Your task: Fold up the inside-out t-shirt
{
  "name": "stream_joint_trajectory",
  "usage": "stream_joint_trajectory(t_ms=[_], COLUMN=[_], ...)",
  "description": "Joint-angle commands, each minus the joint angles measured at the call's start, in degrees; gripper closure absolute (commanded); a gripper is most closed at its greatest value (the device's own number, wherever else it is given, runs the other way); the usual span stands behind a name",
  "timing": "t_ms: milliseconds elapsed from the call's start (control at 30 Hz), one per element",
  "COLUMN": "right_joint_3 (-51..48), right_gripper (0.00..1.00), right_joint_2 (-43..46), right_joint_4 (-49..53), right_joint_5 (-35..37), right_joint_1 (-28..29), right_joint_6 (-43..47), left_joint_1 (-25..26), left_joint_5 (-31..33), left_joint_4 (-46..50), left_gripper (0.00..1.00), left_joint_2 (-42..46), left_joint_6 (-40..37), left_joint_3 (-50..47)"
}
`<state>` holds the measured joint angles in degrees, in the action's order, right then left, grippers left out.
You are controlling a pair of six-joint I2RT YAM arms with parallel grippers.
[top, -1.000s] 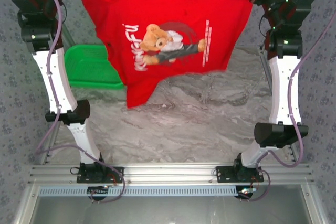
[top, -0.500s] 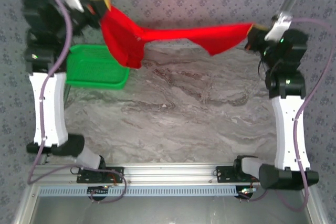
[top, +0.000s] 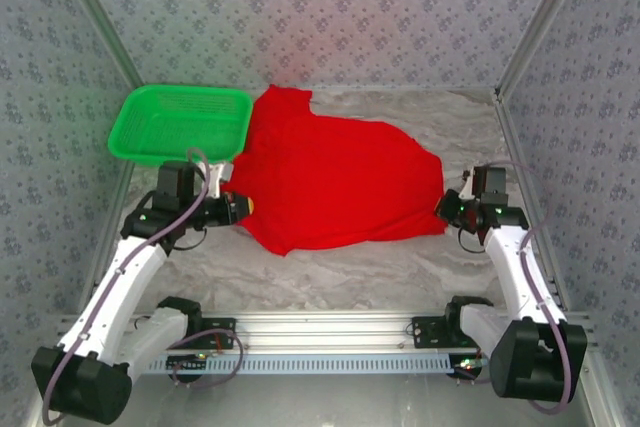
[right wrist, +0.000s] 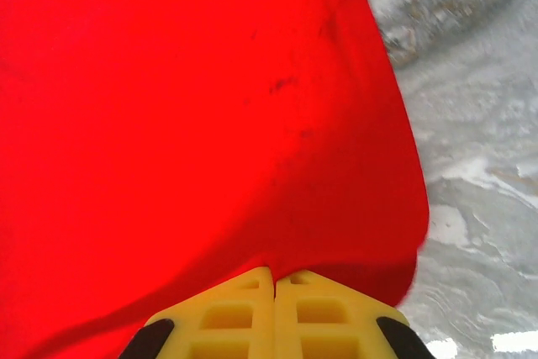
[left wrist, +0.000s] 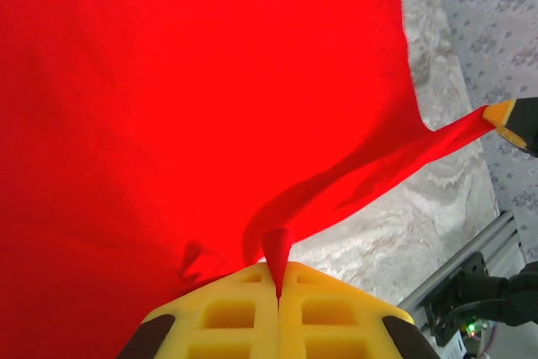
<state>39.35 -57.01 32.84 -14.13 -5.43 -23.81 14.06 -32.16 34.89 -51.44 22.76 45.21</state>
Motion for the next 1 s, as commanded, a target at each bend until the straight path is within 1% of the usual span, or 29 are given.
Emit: stream_joint_trajectory(t_ms=[0, 100, 167, 200, 233, 333, 400, 467, 567, 700, 800, 900, 967], right_joint_3=[-1.6, -3.1, -3.96, -3.98, -3.9, -1.19, 4.23, 11.55, 24.89, 41.06, 49.38, 56.96, 62.35], right_gripper=[0.99, 0.98, 0.98, 0.97, 0.99, 1.0, 1.0, 1.0, 1.0, 1.0, 1.0, 1.0, 1.0], right_joint_2=[1.43, 3.41, 3.75, 3.39, 2.99, 2.02, 1.48, 2.33, 4.29, 7.49, 9.03, 9.91, 9.93], right_joint_4=[1.31, 1.35, 0.48, -0.14, -1.19, -7.32, -9.3, -10.31, -5.13, 1.32, 5.55, 7.98, 10.05], right_joint_5=[2.8, 5.5, 5.63, 5.14, 3.1, -1.31, -3.36, -4.14, -0.76, 3.33, 3.87, 3.76, 4.1], right_joint_1=[-2.74, -5.68, -7.12, -7.58, -7.84, -6.68, -5.1, -3.09, -0.42, 1.72, 2.09, 2.02, 2.04], right_joint_6=[-2.73, -2.6, -2.21, -2.05, -1.78, -2.77, -2.65, -1.42, 3.12, 7.73, 8.26, 8.28, 8.34], left_joint_1=[1.07, 3.99, 5.53, 5.95, 6.15, 6.0, 5.28, 4.26, 4.13, 4.13, 4.13, 4.13, 4.12], left_joint_5=[-2.75, -2.08, -3.74, -3.59, -2.92, 2.74, 6.39, 12.13, 21.02, 30.68, 33.94, 34.7, 35.28], left_joint_4=[0.24, 1.8, 0.68, 0.23, -0.2, -2.16, -3.81, -4.86, -6.45, -6.96, -5.97, -4.64, -2.79], left_gripper=[1.0, 1.0, 1.0, 1.0, 1.0, 1.0, 1.0, 1.0, 1.0, 1.0, 1.0, 1.0, 1.0], left_joint_2=[-1.09, -2.97, -3.93, -4.19, -4.51, -4.14, -3.93, -3.53, -0.21, 6.6, 9.69, 10.65, 9.81], left_joint_6=[3.56, 3.82, 4.95, 5.3, 5.72, 6.44, 5.44, 4.58, 2.58, -2.1, -4.48, -6.56, -8.52], left_joint_3=[-3.86, -3.76, -4.41, -4.58, -4.56, -0.84, 5.22, 14.28, 24.62, 33.62, 40.25, 47.25, 52.83])
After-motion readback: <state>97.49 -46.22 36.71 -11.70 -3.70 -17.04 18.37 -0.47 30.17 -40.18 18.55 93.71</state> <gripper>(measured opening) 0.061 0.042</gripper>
